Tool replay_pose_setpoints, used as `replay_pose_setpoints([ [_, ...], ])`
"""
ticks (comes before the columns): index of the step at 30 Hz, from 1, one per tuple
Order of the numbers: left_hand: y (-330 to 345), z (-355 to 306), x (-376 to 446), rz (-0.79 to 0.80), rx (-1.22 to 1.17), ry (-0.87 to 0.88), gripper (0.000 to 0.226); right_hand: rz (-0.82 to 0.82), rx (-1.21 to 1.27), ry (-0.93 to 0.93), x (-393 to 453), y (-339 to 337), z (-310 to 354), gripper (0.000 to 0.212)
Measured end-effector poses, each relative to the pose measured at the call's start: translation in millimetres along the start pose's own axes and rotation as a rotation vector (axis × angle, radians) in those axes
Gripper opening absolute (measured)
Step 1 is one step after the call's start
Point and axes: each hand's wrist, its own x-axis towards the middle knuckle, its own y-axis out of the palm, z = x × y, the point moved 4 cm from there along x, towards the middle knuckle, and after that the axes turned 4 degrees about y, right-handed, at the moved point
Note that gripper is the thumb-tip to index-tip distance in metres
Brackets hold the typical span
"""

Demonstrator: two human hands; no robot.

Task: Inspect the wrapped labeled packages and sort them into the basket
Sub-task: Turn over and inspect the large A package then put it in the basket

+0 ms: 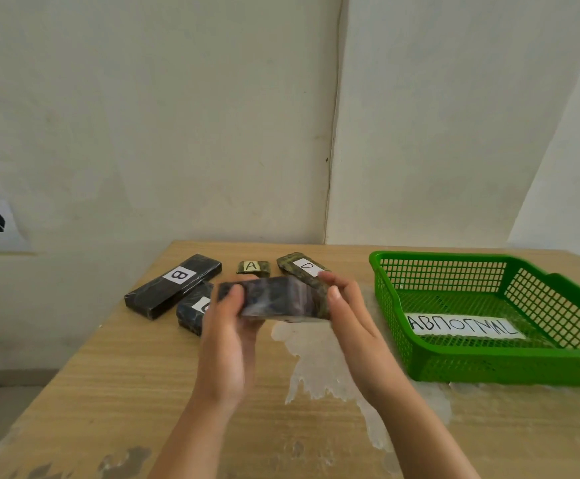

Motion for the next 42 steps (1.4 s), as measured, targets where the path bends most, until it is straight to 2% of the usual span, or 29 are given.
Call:
replay_pose_setpoints([
  [2, -13.8, 4.4, 3.1, -0.018, -0.163, -0.127, 0.034, -0.087, -0.168, 0.098, 5.3, -7.8, -8.9, 0.04],
  [4, -26.8, 7.5, 2.9, -0.023, -0.191, -0.158, 0.043, -0.094, -0.299, 0.175, 8.9, -11.2, -19.6, 0.044],
  [9, -46.8, 15.0, 1.9, -0.1, -0.368, -0.179, 0.048, -0.253, -0.433, 0.126, 9.8, -20.2, -15.8, 0.06],
  [10, -46.5, 14.4, 1.2, -0.095, -0.409, -0.177, 0.047, -0.253, -0.384, 0.152, 9.7, -20.9, -17.1, 0.066],
  [12, -44.4, 14.7, -1.8, -0.08, -0.459, -0.178, 0.045, -0.142, -0.097, 0.282, 11.7, -14.8, -27.3, 0.075],
  [14, -43.2, 17.6, -6.5, -0.099, -0.476, -0.18, 0.042, -0.024, 0.266, 0.401, 14.0, -7.2, -41.8, 0.067],
  [16, -51.9, 20.6, -8.6, -0.151, -0.382, -0.146, 0.034, -0.056, 0.425, 0.378, 16.2, -7.5, -47.6, 0.059],
  [18, -59.5, 12.6, -8.9, -0.225, -0.127, -0.063, 0.027, -0.152, 0.459, 0.298, 18.6, -11.9, -50.5, 0.059],
  [20, -55.5, 7.2, -10.2, -0.177, 0.222, 0.02, 0.055, -0.189, 0.436, 0.229, 18.7, -11.3, -50.0, 0.065],
  [21, -51.5, 4.7, -11.2, -0.153, 0.35, 0.042, 0.054, -0.191, 0.427, 0.206, 17.5, -9.7, -48.8, 0.069],
  [23, -47.1, 0.8, -11.8, -0.159, 0.442, 0.079, 0.024, -0.195, 0.406, 0.177, 15.4, -6.8, -45.3, 0.073],
  [25, -47.3, -0.8, -11.1, -0.17, 0.481, 0.091, 0.007, -0.195, 0.374, 0.162, 14.0, -5.9, -42.1, 0.069],
  [29, -47.6, -0.4, -13.0, -0.154, 0.489, 0.09, 0.004, -0.202, 0.372, 0.121, 12.0, -10.2, -33.3, 0.035],
  [31, -47.4, 1.0, -14.4, -0.13, 0.501, 0.076, 0.015, -0.202, 0.316, 0.086, 11.0, -11.3, -29.4, 0.038],
  [34, -52.2, 0.3, -13.2, -0.157, 0.531, 0.095, 0.048, -0.193, 0.148, 0.025, 7.5, -7.2, -23.2, 0.046],
  [38, -56.8, -0.1, -12.1, -0.24, 0.519, 0.087, 0.059, -0.177, 0.167, 0.047, 4.9, -1.6, -24.4, 0.065],
  [40, -60.1, 2.6, -11.5, -0.24, 0.482, 0.063, 0.06, -0.181, 0.202, 0.052, 4.9, -0.8, -24.0, 0.056],
  [42, -65.4, 4.7, -11.5, -0.271, 0.442, 0.055, 0.056, -0.163, 0.162, 0.037, 3.3, 1.9, -22.1, 0.034],
])
